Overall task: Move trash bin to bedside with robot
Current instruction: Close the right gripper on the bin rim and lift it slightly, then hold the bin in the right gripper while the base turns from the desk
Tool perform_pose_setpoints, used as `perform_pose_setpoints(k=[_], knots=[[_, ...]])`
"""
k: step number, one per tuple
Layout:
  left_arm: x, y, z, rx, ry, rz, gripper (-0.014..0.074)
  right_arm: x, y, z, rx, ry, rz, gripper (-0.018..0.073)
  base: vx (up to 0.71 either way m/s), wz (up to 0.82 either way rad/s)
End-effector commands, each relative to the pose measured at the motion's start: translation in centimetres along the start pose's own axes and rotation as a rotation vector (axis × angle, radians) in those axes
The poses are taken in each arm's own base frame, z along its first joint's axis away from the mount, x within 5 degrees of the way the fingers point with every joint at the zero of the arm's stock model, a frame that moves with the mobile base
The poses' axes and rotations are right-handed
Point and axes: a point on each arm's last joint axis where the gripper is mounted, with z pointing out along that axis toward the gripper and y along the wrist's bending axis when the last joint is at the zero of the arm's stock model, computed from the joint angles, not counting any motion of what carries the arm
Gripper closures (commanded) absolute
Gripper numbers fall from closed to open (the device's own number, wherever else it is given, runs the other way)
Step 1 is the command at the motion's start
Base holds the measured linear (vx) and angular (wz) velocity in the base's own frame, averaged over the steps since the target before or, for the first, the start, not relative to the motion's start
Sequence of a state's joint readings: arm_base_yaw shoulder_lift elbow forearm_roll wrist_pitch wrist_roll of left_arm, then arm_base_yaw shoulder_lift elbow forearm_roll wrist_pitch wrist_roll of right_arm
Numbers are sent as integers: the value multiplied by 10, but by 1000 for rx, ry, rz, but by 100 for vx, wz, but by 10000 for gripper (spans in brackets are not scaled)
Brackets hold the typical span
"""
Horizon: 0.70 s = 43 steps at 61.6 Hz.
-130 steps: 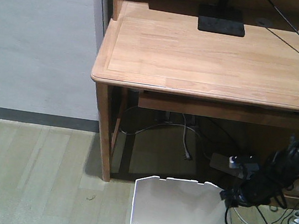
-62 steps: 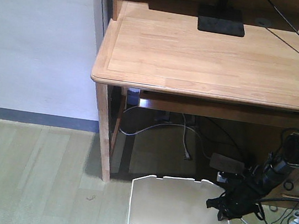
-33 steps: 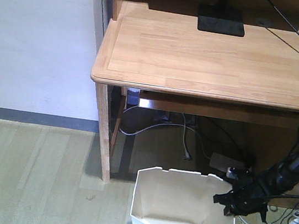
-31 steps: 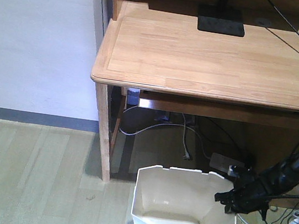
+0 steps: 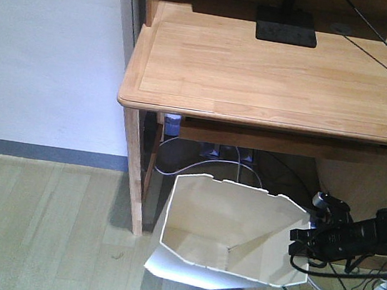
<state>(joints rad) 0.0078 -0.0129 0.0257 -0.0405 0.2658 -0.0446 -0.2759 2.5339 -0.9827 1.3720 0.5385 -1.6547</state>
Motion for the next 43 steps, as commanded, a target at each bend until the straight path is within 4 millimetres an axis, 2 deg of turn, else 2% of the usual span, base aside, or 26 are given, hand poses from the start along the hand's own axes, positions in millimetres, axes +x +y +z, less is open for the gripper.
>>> perform_pose_setpoints(k=[1, 12, 43], knots=[[-1, 0, 0, 4, -65, -10, 602, -10, 36, -32, -212, -83, -37, 564, 0, 0], [-1, 0, 0, 4, -65, -10, 602, -6, 48, -46, -235, -92, -47, 564, 0, 0], [-1, 0, 0, 4, -65, -10, 602, -5, 51, -46, -276, -93, -46, 564, 0, 0]])
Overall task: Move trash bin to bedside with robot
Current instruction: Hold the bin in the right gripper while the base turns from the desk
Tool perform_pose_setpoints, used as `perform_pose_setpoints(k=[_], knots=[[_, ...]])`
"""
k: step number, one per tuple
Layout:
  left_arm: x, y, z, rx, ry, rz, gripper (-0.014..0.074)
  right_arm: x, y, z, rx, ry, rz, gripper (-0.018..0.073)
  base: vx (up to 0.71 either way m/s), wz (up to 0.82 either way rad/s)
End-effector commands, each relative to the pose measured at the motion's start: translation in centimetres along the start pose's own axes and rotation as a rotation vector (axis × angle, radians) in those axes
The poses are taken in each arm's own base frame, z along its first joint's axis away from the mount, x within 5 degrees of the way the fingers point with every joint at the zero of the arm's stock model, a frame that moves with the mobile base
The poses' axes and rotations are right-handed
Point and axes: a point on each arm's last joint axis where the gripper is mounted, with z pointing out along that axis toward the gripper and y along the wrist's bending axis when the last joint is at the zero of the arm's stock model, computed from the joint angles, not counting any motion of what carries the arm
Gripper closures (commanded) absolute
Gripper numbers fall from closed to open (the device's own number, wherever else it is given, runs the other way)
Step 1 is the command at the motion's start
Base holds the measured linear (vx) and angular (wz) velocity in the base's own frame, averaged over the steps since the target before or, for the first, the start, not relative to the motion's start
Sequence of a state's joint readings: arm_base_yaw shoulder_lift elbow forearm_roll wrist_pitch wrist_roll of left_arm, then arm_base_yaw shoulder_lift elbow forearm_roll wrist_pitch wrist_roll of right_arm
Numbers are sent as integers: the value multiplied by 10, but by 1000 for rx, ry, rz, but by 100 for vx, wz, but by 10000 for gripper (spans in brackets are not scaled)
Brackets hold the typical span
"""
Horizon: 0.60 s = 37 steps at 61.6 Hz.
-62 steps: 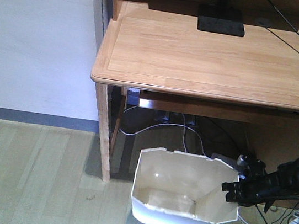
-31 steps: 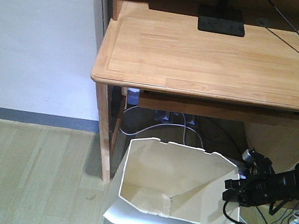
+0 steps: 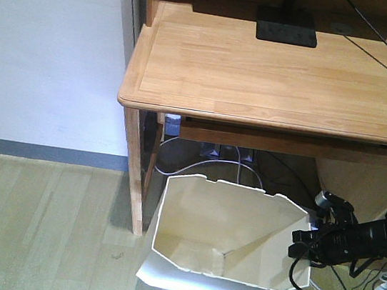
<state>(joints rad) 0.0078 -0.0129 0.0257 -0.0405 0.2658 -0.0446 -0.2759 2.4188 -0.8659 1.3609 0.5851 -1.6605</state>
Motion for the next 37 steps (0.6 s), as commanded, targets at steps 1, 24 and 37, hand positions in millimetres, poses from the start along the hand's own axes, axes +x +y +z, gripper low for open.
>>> perform_pose_setpoints(k=[1, 24, 37], knots=[[-1, 0, 0, 4, -65, -10, 602, -18, 29, -21, -227, -97, -34, 564, 0, 0], [-1, 0, 0, 4, -65, -10, 602, -18, 29, -21, -226, -97, -34, 564, 0, 1], [-1, 0, 0, 4, -65, -10, 602, -18, 29, -21, -226, -97, -34, 564, -3, 12]])
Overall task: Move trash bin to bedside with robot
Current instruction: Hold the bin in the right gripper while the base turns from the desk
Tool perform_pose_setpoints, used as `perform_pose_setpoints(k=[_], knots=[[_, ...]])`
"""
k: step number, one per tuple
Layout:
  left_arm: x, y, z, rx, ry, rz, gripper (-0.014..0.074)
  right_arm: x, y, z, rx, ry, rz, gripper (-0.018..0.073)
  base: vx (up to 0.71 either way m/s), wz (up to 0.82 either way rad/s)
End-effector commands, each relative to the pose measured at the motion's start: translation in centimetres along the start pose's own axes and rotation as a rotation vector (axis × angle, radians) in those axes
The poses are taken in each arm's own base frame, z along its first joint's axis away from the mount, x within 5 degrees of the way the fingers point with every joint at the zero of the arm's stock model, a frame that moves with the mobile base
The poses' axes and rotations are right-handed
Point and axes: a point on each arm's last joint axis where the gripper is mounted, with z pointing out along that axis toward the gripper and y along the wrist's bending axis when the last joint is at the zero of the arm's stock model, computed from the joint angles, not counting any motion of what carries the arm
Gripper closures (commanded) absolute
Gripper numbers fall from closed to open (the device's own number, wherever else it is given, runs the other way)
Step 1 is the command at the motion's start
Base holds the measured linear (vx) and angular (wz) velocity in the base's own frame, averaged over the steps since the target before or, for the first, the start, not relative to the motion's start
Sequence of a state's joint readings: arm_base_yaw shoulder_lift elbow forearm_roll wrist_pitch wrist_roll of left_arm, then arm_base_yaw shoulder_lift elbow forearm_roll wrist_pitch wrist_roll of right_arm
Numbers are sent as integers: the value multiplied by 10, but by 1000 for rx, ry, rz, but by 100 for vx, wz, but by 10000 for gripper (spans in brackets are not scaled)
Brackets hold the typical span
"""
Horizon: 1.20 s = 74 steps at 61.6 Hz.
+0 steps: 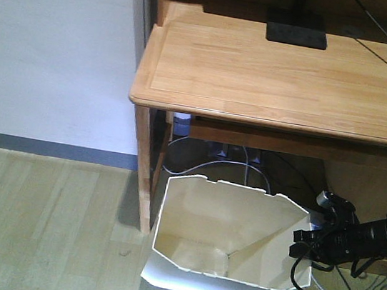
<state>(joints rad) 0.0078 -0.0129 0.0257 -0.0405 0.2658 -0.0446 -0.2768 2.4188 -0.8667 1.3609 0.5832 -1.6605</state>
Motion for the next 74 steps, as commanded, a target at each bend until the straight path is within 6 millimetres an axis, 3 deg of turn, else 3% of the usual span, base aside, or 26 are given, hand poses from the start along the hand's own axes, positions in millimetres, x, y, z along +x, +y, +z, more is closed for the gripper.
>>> perform_pose_setpoints(k=[1, 74], knots=[[-1, 0, 0, 4, -65, -10, 602, -18, 29, -21, -228, -96, -34, 564, -6, 23], [-1, 0, 0, 4, -65, -10, 602, -18, 29, -21, -229, -95, -35, 564, -3, 41]])
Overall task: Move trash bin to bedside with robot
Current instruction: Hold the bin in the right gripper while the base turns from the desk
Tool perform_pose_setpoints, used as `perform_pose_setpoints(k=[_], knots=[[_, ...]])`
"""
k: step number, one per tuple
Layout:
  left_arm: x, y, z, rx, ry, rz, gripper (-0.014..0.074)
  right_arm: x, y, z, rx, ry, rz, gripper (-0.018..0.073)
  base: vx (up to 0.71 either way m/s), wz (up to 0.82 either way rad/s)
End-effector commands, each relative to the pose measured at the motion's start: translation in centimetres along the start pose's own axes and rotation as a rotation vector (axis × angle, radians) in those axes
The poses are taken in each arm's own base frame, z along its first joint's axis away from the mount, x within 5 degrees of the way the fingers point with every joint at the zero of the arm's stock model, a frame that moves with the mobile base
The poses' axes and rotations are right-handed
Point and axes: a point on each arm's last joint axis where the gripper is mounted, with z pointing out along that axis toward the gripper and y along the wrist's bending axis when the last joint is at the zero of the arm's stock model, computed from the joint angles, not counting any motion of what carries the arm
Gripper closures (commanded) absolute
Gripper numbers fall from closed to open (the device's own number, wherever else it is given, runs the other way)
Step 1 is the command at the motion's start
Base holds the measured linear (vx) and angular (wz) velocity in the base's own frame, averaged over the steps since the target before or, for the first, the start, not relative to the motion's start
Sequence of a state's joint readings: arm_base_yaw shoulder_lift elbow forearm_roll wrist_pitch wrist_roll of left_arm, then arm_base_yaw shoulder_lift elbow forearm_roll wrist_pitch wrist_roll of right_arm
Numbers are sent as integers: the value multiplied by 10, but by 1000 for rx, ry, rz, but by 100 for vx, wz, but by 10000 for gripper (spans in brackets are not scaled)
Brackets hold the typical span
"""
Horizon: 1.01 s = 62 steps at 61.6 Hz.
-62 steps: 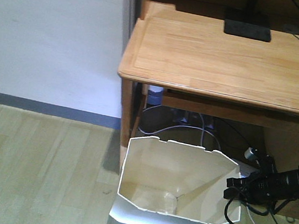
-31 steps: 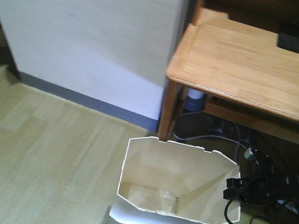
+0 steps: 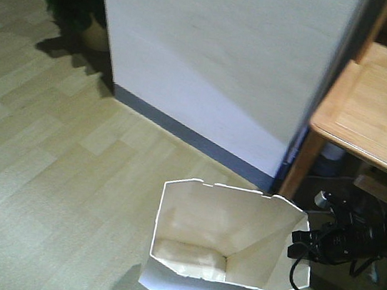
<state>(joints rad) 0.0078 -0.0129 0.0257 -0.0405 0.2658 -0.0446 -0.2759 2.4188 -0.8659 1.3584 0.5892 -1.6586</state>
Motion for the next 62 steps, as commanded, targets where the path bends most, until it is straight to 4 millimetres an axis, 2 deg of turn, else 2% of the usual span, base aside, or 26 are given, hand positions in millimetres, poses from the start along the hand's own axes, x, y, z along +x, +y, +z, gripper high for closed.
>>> perform_pose_setpoints(k=[1, 33, 62], knots=[[-1, 0, 0, 4, -65, -10, 602, -18, 29, -21, -222, -97, -35, 564, 6, 48], [-1, 0, 0, 4, -65, -10, 602, -18, 29, -21, -222, -97, -35, 564, 10, 47], [-1, 0, 0, 4, -65, -10, 602, -18, 29, -21, -222, -97, -35, 564, 14, 61]])
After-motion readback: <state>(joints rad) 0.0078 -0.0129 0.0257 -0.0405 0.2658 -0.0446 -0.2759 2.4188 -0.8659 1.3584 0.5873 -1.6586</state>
